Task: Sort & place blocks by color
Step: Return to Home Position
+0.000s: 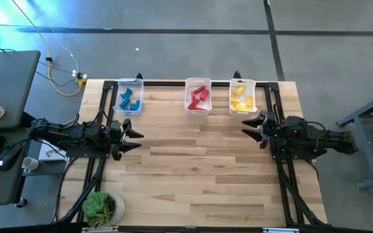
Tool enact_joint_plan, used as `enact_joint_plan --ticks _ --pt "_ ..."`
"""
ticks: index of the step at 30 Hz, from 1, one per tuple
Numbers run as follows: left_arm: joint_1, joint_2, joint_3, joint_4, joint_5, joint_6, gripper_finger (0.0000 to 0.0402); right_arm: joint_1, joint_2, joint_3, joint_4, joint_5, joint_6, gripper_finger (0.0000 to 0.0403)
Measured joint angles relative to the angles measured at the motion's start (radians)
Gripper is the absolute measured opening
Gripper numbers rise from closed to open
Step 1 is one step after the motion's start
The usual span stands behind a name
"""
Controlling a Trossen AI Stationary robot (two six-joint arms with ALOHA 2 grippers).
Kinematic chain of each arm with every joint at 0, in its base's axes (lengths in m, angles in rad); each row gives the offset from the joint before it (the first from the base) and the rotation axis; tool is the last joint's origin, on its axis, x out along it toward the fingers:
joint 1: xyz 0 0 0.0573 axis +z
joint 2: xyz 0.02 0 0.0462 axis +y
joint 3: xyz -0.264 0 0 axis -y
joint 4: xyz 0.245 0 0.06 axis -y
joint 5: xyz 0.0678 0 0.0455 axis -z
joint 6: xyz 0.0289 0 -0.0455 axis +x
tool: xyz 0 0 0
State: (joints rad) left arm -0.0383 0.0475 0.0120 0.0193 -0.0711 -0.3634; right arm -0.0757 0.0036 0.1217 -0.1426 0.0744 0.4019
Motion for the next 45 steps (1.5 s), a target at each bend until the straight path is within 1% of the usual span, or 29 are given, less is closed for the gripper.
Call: enact_joint_plan --ticks 4,6,11,16,23,45 --pt "0.0 0.0 0.0 0.0 0.0 0.0 0.0211 0.0 0.002 -0.061 0.063 -0.028 0.002 0.0224" --pt "0.0 0.0 0.001 0.0 0.0 0.0 0.0211 0.0 0.002 -0.079 0.079 -0.032 0.023 0.0224" --pt "0.0 0.0 0.001 0.0 0.0 0.0 0.0211 0.0 0.001 -0.112 0.165 -0.062 0.007 0.0224" --pt "0.0 0.0 0.001 0.0 -0.001 0.0 0.0211 0.0 0.017 -0.112 0.161 -0.061 -0.018 0.0224" --pt "0.0 0.0 0.001 0.0 -0.002 0.0 0.0211 0.0 0.024 -0.112 0.161 -0.06 0.016 0.0224" --pt "0.0 0.0 0.001 0.0 -0.003 0.0 0.0211 0.0 0.023 -0.112 0.16 -0.06 0.016 0.0224"
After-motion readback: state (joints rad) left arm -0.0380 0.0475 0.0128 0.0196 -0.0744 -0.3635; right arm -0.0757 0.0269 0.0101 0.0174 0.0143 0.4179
